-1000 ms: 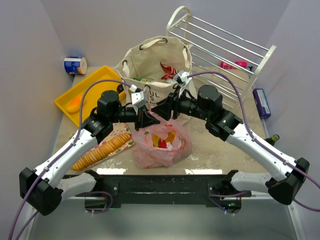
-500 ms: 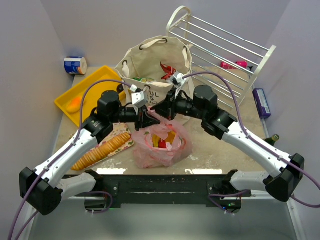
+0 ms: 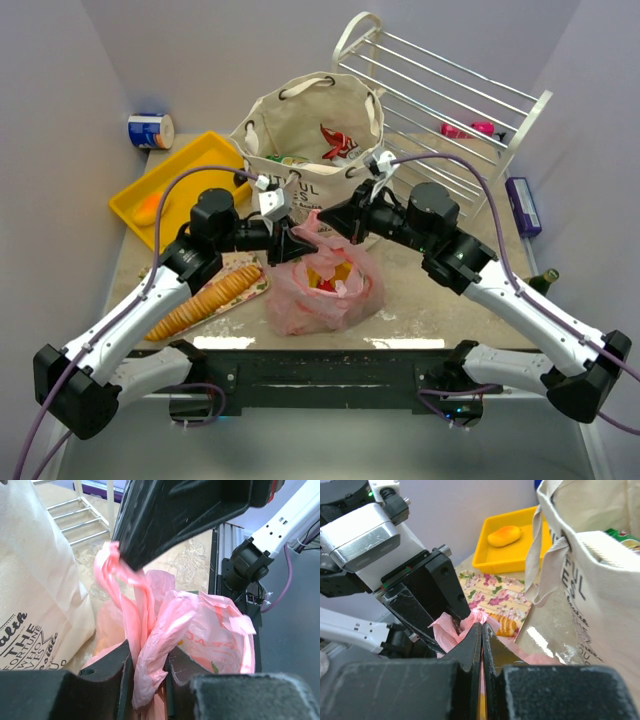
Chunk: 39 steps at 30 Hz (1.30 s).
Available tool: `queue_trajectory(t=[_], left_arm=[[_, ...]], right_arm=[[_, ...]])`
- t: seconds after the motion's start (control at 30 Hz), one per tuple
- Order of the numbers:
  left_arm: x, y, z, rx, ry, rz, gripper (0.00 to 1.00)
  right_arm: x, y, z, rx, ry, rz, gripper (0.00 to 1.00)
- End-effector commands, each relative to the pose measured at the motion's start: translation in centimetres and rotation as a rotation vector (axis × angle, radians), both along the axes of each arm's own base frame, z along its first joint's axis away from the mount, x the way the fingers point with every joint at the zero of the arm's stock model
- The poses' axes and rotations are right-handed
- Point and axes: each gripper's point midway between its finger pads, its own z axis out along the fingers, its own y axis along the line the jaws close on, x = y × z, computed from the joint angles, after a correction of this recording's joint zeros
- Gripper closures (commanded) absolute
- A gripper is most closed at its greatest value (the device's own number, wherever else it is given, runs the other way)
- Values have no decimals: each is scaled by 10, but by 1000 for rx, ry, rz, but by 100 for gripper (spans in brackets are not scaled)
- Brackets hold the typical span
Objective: Place the mixed food into the grocery bags and tie them
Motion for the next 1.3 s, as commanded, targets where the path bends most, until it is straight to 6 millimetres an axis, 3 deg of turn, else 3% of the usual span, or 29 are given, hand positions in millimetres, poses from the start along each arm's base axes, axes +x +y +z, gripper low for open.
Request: queue_trajectory(t=[0.0, 0.3, 0.73, 0.77, 0.8, 0.83, 0.87, 0.9, 0.93, 1.03, 1.27], left_arm=[[-1, 2, 4, -14, -31, 11, 75], [-5, 3, -8, -15, -3, 9, 94], [-6, 0, -3, -60, -24, -6, 100], [-7, -1, -2, -59, -24, -14, 100], [-6, -2, -5, -49, -25, -25, 100], [-7, -2, -6, -43, -18, -30, 100], [-7, -3, -5, -40, -20, -32, 100], [-6, -3, -6, -37, -28, -33, 100], [-6, -2, -7, -32, -26, -32, 100], [-5, -2, -7, -28, -34, -32, 100], [-5, -2, -8, -25, -40, -34, 100]], right_arm=[[9, -18, 10, 11, -36, -109, 100], [2, -37, 18, 7, -72, -148, 100], [-31, -37, 1, 3, -44, -18, 100], [-29, -38, 1, 17, -10, -35, 96], [-27, -38, 4, 21, 5, -51, 80], [-26, -37, 14, 36, 4, -56, 71], [-22, -35, 12, 28, 34, -66, 61], [-20, -34, 16, 37, 42, -75, 46], [-18, -33, 24, 50, 41, -81, 41], [-7, -24, 18, 33, 78, -96, 31], [4, -10, -2, -10, 112, -79, 26]])
